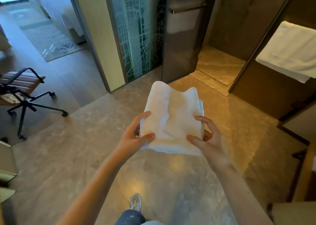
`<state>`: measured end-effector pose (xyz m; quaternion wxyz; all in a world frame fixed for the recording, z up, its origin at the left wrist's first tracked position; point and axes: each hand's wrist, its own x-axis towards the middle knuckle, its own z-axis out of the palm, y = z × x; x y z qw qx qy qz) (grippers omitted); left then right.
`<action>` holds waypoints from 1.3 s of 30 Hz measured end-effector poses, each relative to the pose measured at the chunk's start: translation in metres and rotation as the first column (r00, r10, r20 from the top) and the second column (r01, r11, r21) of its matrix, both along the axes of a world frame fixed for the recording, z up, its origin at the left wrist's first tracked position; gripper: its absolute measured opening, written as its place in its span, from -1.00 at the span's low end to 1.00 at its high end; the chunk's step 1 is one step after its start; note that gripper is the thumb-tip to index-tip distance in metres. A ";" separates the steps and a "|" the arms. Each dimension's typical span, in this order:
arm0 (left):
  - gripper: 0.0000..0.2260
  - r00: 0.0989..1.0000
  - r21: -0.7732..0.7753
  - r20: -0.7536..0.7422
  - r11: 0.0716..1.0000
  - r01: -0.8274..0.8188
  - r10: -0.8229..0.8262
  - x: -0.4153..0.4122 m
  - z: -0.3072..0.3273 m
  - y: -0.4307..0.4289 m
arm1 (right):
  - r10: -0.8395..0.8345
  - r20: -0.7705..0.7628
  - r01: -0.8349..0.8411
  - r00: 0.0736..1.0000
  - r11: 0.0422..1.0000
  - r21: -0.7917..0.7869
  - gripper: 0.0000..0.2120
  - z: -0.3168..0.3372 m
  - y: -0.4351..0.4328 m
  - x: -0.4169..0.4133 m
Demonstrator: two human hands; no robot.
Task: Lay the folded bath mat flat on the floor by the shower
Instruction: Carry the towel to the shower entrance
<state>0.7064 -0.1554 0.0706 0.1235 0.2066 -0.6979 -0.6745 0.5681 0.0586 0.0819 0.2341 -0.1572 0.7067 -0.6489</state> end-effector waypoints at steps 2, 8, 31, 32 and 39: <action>-0.44 1.000 -0.008 -0.001 1.000 0.015 -0.015 -0.009 0.004 -0.043 | -0.022 0.000 0.022 1.000 1.000 -0.012 -0.41 0.001 -0.042 -0.006; -0.45 0.997 -0.029 -0.001 0.996 0.080 -0.080 -0.036 0.021 -0.157 | -0.046 -0.009 0.045 0.999 0.998 -0.048 -0.43 0.012 -0.148 -0.024; -0.43 0.976 -0.008 -0.030 0.977 0.215 -0.215 -0.362 0.028 -0.390 | -0.207 0.000 0.206 0.978 0.976 -0.062 -0.42 0.023 -0.367 -0.319; -0.42 0.976 -0.012 -0.025 0.977 0.215 -0.215 -0.376 0.027 -0.395 | -0.214 0.002 0.214 0.977 0.975 -0.053 -0.42 0.023 -0.372 -0.331; -0.41 0.950 -0.044 0.000 0.950 0.311 -0.311 -0.483 0.009 -0.434 | -0.304 0.019 0.305 0.952 0.952 -0.020 -0.44 0.010 -0.405 -0.414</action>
